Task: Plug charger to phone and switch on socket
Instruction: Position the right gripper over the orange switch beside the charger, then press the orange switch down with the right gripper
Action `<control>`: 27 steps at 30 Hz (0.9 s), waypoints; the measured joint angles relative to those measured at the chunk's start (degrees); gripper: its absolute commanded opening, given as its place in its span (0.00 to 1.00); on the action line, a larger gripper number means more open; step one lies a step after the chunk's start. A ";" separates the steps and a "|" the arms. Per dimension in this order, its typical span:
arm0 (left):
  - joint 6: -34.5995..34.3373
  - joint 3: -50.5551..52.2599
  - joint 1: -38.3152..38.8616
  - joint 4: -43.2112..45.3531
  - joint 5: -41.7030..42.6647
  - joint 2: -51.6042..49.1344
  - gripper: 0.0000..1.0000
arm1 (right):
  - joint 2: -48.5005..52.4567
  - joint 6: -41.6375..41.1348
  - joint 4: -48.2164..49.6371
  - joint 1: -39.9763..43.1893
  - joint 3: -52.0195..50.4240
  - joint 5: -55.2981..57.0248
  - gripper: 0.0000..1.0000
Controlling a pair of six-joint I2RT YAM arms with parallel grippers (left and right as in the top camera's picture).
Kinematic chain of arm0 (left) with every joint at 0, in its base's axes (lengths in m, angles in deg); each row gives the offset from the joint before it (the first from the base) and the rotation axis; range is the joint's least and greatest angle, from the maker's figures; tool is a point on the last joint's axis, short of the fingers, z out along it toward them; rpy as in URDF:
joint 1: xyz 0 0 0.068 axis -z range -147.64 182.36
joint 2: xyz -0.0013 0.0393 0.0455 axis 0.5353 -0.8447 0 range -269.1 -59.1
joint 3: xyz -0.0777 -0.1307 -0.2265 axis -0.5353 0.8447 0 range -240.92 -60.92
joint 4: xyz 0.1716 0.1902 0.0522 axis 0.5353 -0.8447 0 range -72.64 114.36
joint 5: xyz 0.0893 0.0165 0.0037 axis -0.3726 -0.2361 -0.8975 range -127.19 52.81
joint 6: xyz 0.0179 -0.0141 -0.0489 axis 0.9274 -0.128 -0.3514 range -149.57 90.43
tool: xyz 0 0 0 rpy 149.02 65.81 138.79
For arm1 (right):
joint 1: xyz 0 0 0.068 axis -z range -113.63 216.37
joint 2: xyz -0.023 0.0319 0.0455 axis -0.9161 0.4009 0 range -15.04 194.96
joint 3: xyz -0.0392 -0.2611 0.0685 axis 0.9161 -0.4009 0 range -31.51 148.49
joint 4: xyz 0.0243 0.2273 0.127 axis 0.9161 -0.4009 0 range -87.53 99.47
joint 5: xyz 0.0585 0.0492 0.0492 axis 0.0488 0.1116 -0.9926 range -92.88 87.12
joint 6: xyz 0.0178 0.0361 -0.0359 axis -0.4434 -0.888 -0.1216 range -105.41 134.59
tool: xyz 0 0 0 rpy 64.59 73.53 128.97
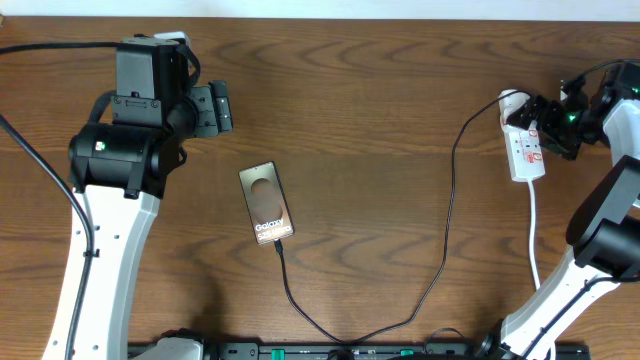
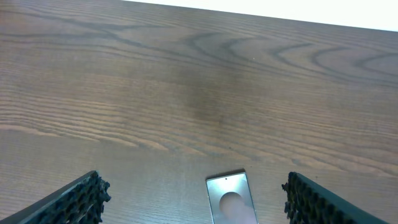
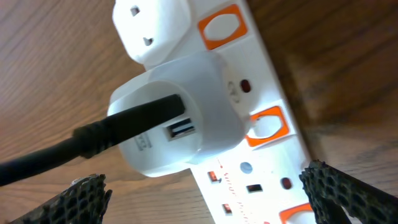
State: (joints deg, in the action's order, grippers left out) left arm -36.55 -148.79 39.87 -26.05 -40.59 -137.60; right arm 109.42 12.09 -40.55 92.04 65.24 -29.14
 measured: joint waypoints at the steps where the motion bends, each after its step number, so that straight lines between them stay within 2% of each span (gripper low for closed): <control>1: -0.02 0.00 0.00 0.00 0.00 0.00 0.89 | 0.00 0.07 0.11 0.00 0.00 0.22 0.99; 27: 0.00 0.00 0.00 0.00 0.00 0.00 0.89 | 0.09 4.26 2.97 -2.56 0.07 -2.23 0.99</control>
State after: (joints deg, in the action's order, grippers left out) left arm -36.55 -148.79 39.87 -26.05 -40.59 -137.60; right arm 109.51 16.35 -37.58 89.48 65.31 -31.37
